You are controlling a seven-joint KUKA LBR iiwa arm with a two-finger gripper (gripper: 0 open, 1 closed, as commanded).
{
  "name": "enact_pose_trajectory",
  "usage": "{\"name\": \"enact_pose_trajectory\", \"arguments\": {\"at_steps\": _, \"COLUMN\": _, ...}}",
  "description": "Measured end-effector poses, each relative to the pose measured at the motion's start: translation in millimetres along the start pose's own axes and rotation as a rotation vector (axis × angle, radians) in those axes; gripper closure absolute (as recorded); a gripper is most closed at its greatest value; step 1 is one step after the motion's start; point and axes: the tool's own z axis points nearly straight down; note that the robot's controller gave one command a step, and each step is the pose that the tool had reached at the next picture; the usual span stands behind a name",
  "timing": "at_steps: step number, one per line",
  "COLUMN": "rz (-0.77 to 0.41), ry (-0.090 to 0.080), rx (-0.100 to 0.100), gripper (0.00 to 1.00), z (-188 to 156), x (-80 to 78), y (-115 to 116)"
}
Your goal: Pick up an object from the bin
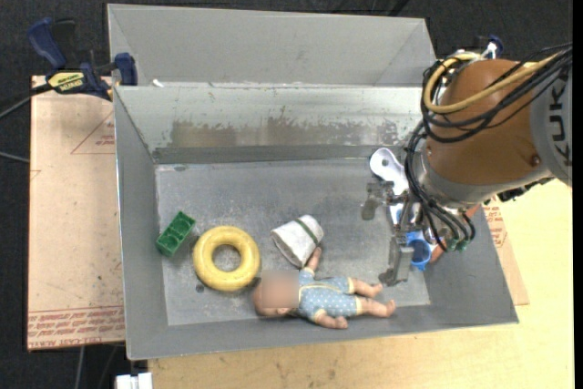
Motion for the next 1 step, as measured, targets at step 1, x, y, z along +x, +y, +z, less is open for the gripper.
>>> {"name": "enact_pose_trajectory", "arguments": {"at_steps": 1, "rz": -0.002, "ry": -0.008, "rx": 0.001, "gripper": 0.0, "z": -4.4, "x": -1.5, "y": 0.2}}
